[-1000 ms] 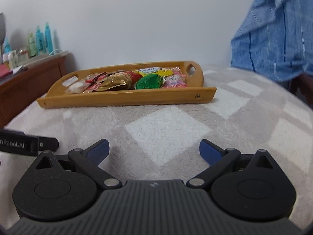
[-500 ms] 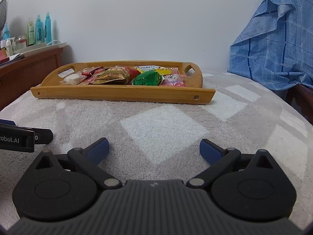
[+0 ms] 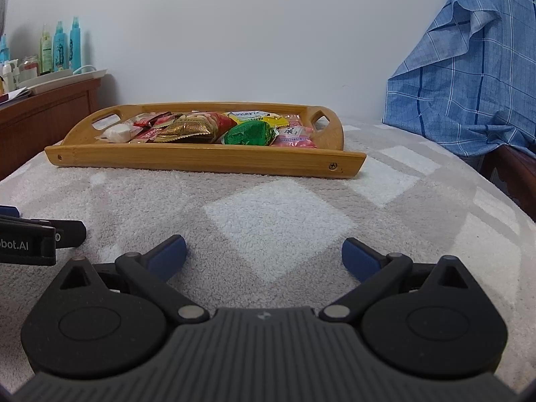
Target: Organize snacks
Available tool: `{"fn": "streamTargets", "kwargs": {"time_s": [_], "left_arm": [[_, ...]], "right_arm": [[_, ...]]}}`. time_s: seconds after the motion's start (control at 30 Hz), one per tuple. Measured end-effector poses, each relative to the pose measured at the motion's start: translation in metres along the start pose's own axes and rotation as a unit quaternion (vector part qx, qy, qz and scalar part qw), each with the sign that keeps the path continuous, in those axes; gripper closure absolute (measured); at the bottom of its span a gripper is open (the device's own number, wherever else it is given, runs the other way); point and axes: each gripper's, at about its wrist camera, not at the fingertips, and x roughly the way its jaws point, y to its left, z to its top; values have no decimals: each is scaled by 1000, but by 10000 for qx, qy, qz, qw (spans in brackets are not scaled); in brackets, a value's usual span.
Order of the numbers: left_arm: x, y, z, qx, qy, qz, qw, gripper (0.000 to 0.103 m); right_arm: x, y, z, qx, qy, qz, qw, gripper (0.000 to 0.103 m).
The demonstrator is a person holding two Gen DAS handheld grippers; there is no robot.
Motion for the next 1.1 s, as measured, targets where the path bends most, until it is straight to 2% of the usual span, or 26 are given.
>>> {"fn": "streamTargets", "kwargs": {"time_s": [1.1], "left_arm": [[1, 0, 2, 2, 150, 1, 9999, 0]], "right_arm": [[0, 0, -1, -18, -18, -7, 10000, 0]]}}
